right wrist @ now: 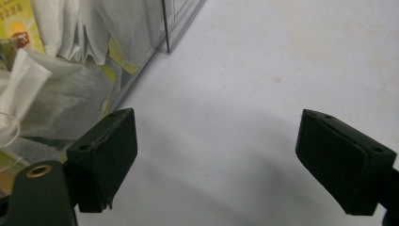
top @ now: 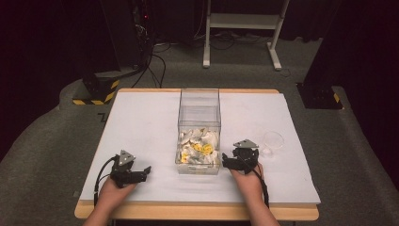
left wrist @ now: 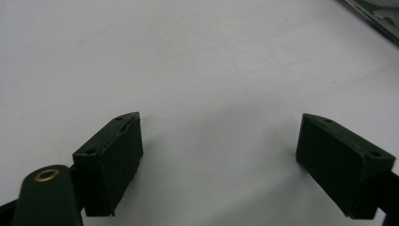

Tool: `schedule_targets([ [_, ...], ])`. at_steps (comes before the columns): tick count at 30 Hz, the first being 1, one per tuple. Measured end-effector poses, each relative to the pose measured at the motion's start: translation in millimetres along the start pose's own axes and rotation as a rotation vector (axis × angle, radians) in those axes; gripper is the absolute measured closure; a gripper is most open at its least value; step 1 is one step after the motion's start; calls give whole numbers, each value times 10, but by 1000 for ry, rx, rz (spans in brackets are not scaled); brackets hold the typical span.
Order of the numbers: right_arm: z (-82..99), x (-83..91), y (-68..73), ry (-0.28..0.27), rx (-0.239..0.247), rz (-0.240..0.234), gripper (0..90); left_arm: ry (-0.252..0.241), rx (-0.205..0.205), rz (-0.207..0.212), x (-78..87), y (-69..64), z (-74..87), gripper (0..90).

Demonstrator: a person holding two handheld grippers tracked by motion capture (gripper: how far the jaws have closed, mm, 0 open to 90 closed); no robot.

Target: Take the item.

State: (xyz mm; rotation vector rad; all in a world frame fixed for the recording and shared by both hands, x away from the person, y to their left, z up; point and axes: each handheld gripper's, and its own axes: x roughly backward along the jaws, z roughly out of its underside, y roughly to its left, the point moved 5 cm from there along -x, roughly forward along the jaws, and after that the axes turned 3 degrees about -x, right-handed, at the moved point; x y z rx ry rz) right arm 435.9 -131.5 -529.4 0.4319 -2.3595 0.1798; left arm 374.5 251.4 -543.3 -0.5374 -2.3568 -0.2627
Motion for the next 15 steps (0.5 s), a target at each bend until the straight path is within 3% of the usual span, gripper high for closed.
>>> schedule_targets([
  [15,-67,231,-83,-68,-14,-27,163,0,0,0,0,0,0,156],
])
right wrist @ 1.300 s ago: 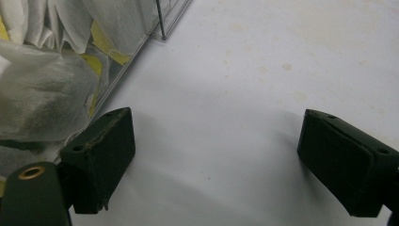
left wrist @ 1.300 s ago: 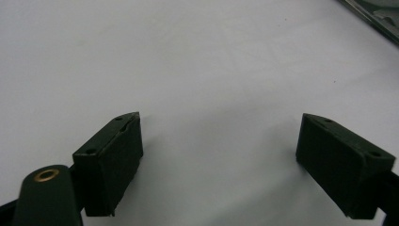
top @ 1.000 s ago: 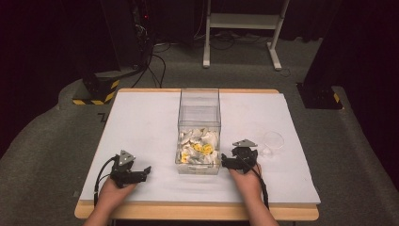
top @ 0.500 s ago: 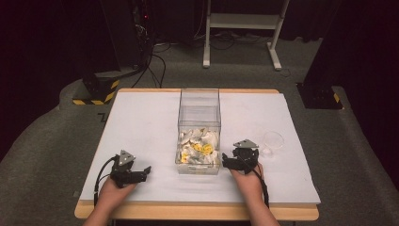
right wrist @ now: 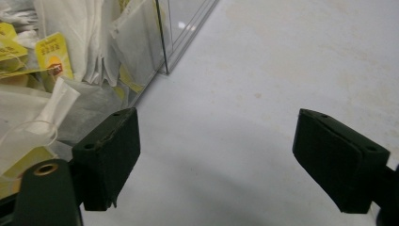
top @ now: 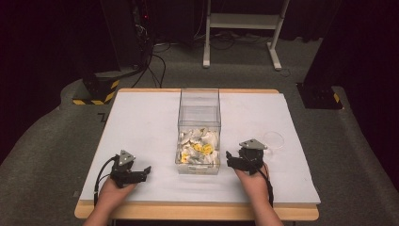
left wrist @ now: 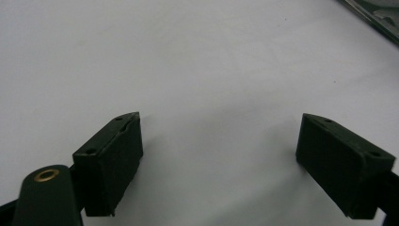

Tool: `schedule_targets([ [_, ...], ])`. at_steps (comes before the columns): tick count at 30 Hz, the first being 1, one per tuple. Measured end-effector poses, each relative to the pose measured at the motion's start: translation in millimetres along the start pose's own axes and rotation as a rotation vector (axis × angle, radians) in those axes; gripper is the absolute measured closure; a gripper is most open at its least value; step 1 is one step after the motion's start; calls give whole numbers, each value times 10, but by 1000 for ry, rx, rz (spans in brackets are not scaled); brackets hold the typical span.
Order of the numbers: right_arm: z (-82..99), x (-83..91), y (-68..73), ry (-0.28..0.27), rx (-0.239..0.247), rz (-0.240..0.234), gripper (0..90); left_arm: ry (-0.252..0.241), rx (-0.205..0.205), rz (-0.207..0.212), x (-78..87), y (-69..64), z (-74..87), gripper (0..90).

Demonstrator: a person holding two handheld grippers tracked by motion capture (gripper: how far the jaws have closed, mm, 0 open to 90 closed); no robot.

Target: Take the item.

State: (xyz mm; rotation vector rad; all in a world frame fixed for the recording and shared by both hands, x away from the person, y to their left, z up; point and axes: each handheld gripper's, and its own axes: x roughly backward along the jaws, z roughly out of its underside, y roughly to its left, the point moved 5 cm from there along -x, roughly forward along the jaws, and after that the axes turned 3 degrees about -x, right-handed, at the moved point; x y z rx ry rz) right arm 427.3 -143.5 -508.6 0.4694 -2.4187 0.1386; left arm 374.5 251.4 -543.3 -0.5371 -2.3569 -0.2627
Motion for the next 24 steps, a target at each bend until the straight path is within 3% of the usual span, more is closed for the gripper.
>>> schedule_targets([
  [24,-93,199,58,-59,12,-50,221,0,0,0,0,0,0,156],
])
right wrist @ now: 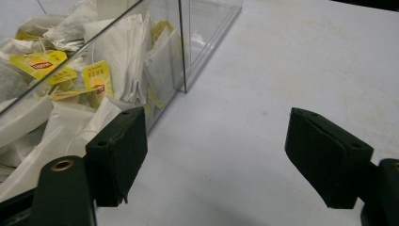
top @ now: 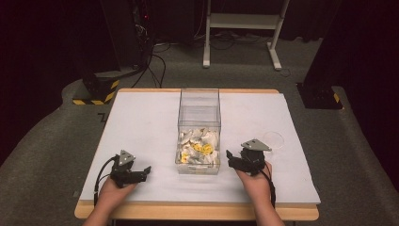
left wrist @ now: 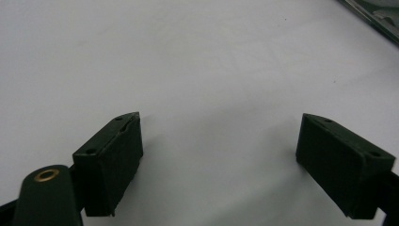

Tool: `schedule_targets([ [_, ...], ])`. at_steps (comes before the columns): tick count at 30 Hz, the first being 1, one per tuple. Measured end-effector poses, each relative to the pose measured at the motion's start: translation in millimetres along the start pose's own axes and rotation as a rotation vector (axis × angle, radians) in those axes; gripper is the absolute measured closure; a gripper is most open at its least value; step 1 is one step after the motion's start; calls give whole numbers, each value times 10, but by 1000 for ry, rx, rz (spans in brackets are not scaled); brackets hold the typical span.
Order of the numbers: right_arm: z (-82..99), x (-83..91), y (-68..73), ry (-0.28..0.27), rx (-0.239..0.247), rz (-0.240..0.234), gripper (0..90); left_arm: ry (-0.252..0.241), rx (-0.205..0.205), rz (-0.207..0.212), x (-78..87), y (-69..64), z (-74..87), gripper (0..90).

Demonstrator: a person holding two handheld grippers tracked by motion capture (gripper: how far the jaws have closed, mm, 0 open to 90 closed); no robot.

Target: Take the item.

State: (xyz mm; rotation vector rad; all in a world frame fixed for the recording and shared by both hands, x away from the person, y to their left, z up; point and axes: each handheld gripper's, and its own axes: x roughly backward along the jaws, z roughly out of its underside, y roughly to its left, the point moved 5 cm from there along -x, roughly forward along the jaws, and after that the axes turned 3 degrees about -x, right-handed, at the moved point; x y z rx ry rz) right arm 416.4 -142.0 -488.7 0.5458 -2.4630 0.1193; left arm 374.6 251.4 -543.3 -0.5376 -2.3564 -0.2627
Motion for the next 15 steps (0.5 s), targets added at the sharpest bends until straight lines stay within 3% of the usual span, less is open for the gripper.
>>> schedule_targets([
  [15,-79,96,45,-29,-11,-20,234,0,0,0,0,0,0,156],
])
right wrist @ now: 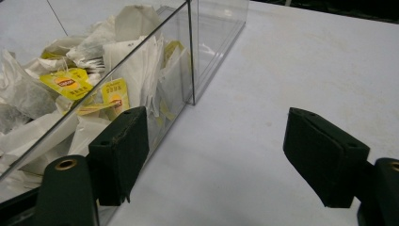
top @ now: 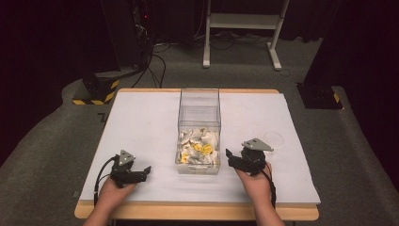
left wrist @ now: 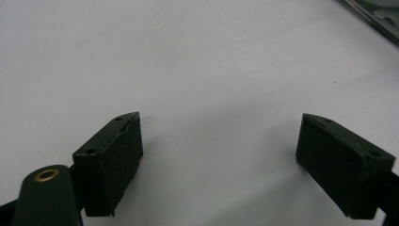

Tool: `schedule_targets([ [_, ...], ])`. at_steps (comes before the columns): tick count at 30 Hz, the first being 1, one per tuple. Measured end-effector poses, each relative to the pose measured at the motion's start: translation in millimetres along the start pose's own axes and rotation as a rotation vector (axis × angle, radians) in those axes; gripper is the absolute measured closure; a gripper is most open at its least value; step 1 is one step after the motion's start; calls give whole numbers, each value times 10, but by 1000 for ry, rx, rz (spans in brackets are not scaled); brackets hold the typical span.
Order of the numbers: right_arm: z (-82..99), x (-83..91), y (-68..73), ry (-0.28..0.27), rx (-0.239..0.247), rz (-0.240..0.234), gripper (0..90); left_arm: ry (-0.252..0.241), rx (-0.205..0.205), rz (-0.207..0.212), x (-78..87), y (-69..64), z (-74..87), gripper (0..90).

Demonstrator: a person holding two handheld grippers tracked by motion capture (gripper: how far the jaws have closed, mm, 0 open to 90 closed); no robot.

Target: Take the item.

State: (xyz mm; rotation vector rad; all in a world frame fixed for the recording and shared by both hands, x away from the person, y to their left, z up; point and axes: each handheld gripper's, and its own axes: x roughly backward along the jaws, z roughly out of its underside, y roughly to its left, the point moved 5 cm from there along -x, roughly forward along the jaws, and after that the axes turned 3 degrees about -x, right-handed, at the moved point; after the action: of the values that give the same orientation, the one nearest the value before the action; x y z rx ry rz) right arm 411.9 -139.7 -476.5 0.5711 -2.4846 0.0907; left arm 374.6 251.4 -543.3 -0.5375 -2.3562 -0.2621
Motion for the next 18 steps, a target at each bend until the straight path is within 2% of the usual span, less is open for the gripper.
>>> schedule_targets([
  [18,-112,107,4,-43,-20,-32,267,0,0,0,0,0,0,156],
])
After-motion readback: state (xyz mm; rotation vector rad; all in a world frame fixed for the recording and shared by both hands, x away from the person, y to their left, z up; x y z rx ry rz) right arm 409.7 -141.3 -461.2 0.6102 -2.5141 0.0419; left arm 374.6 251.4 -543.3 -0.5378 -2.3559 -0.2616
